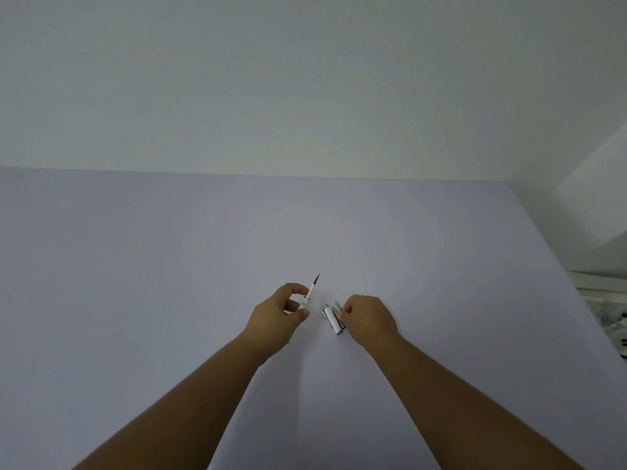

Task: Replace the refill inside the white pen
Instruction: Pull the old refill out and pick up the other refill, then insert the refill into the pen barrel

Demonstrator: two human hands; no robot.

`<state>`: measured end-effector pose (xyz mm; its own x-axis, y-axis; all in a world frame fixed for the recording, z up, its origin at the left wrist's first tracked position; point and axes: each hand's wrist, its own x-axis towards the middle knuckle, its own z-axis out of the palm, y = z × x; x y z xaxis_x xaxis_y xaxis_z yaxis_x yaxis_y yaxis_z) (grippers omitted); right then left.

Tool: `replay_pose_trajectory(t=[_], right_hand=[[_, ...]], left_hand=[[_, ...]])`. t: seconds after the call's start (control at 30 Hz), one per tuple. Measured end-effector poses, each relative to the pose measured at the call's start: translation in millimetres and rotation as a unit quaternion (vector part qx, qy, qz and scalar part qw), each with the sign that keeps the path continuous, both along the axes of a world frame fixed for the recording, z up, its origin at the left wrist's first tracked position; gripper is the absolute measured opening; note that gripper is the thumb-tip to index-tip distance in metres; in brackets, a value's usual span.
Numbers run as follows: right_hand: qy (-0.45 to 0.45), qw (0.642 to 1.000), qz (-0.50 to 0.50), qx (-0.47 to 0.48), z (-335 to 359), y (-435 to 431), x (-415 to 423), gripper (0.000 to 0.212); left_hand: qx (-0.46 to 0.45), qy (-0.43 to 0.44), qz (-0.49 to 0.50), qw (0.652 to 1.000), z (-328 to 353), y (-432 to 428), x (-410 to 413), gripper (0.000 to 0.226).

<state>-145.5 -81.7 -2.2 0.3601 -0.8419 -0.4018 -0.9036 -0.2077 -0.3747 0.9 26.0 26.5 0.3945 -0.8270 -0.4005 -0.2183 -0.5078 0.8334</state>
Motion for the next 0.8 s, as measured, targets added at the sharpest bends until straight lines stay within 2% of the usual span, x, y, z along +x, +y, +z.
replay_pose_trajectory(t=[0.2, 0.4, 0.47, 0.53, 0.67, 0.73, 0.8], right_hand=[[0.033, 0.999, 0.014, -0.022, -11, 2, 5, 0.023], [0.009, 0.999, -0.001, -0.032, -13, 4, 6, 0.02], [-0.065, 0.996, -0.056, -0.022, -7, 3, 6, 0.018], [-0.189, 0.973, -0.128, 0.02, 3, -1, 7, 0.011], [-0.398, 0.878, -0.228, 0.133, 28, -8, 13, 0.009], [-0.447, 0.847, -0.241, 0.16, 36, -9, 15, 0.01], [-0.47, 0.83, -0.243, 0.176, 42, -9, 17, 0.008]], left_hand=[[0.01, -0.004, -0.001, 1.0, -3, 1, 1, 0.019], [0.01, -0.006, -0.009, 1.0, -3, 3, 0, 0.019], [0.009, -0.011, -0.011, 1.0, -3, 3, 0, 0.019], [0.011, -0.014, -0.015, 1.0, -3, 2, 0, 0.019], [0.017, -0.027, -0.029, 0.999, -1, 0, -1, 0.018], [0.018, -0.031, -0.036, 0.999, 0, 0, -2, 0.018], [0.02, -0.037, -0.043, 0.998, 2, -1, -3, 0.019]])
